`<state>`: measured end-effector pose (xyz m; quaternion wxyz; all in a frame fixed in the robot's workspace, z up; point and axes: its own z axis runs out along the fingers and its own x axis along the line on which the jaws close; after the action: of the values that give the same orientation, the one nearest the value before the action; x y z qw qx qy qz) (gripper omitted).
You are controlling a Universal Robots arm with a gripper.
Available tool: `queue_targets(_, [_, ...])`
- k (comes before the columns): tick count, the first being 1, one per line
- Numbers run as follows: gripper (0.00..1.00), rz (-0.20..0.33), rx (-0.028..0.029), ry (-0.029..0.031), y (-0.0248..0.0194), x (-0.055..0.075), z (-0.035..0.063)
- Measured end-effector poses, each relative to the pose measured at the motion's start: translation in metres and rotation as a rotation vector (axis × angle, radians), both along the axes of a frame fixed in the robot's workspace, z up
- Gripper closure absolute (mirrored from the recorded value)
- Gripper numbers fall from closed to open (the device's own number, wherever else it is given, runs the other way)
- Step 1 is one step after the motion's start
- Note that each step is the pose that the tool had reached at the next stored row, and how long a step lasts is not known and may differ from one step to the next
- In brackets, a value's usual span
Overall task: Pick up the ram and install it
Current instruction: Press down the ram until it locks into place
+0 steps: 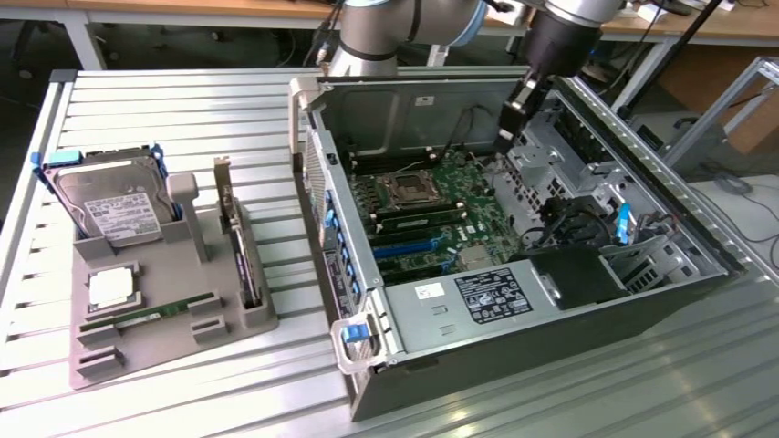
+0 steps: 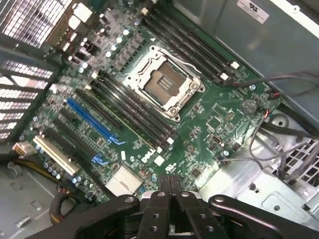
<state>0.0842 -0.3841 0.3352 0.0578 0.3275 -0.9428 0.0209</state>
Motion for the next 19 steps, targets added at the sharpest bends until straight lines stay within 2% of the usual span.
queue_targets(1, [0.89,-0.062,0.0001,0.0001,0.0,0.0,-0.0002])
queue_targets(5, [0.89,-0.19,0.0001,0.0001,0.0,0.0,-0.0006])
queue_targets(7, [0.89,-0.219,0.0031,0.0003,0.0,0.0,-0.0006])
queue_targets(9, [0.89,-0.275,0.0034,0.0003,0.0,0.0,-0.0006])
queue_targets(16, [0.89,-0.526,0.0034,-0.0002,0.0,0.0,-0.0006])
queue_targets(19, [0.89,-0.543,0.0035,-0.0002,0.0,0.0,-0.0007])
